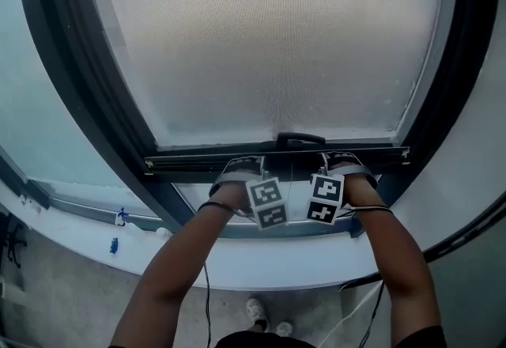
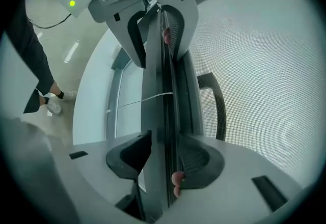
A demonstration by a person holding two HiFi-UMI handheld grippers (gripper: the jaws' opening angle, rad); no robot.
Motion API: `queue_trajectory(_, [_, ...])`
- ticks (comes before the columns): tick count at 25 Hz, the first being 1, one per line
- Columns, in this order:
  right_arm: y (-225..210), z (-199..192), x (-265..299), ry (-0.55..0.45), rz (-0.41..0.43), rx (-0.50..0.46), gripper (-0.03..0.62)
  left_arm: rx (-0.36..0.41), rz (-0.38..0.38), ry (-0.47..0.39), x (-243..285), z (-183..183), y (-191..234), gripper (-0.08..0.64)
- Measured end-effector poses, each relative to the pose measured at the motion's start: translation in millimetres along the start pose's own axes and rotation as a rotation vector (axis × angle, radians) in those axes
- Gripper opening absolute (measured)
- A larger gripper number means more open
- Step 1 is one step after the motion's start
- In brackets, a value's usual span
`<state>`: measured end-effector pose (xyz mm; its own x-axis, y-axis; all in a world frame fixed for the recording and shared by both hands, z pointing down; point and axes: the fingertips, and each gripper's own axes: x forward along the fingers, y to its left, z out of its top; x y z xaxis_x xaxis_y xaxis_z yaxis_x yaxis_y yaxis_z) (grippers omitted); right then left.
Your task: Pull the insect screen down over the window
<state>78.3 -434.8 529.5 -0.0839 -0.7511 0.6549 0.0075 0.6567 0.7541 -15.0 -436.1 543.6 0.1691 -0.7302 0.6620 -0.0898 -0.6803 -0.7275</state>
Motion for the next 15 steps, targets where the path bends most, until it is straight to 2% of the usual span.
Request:
queue_trajectory(5, [5.6, 1.7, -8.7, -0.001, 0.084, 0.005, 0.169, 0.002, -0.038, 0.004, -7.3, 0.3, -5.5, 0.218])
queue_trajectory(11, [5.4, 0.4, -5.0, 0.032, 0.092, -0.008, 0.169, 0.01, -0.017, 0.013, -2.3, 0.2, -5.0, 0.218])
queue_trajectory(15, [6.5, -0.3, -9.2, 0.019, 0.098, -0.011, 0.169, -0.028, -0.056, -0.032, -7.9, 2.9, -6.5, 0.218])
